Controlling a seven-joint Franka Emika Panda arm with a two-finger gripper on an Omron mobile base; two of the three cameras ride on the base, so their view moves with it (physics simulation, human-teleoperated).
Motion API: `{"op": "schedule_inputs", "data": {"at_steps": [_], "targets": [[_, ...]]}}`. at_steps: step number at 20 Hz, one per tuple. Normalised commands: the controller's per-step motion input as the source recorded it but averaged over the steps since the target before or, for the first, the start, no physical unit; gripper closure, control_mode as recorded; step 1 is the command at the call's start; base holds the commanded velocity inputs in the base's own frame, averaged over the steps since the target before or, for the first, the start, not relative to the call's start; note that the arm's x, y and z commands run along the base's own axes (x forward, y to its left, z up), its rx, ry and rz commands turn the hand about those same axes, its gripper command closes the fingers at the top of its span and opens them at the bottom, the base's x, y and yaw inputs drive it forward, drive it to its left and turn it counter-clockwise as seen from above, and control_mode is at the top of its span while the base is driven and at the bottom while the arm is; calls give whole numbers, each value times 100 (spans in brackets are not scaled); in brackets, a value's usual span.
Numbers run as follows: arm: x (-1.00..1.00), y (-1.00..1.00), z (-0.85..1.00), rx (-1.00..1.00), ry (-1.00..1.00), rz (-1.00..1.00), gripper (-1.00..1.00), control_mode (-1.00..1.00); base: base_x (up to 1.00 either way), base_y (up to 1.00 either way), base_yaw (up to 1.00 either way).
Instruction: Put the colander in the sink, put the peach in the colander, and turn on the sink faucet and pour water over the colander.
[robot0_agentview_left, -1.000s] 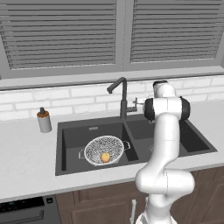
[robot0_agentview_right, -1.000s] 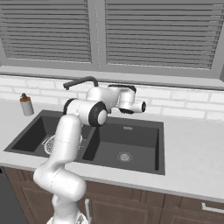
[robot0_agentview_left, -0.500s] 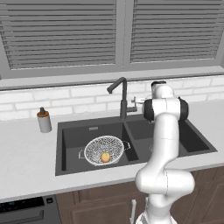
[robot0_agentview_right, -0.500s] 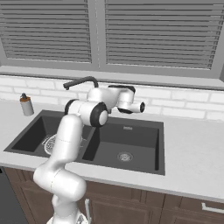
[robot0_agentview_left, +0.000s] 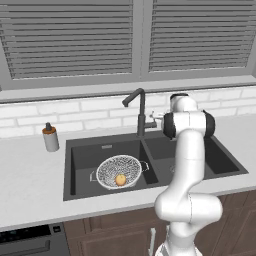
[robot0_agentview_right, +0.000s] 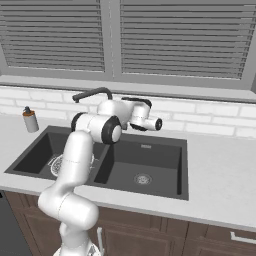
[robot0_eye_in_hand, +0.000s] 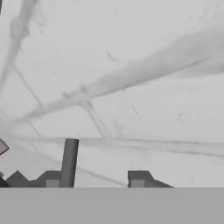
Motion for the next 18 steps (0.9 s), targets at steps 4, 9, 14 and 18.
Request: {"op": "schedule_inputs", "data": {"at_steps": [4, 9, 14, 18], "targets": [[3, -83, 0, -4, 1, -20, 100, -100, 0, 0, 0], [1, -100, 0, -1, 5, -20, 100, -100, 0, 0, 0], [0, -100, 0, 0, 8, -19, 100, -100, 0, 0, 0], [0, -100, 0, 0, 10, -19, 100, -100, 0, 0, 0]]}}
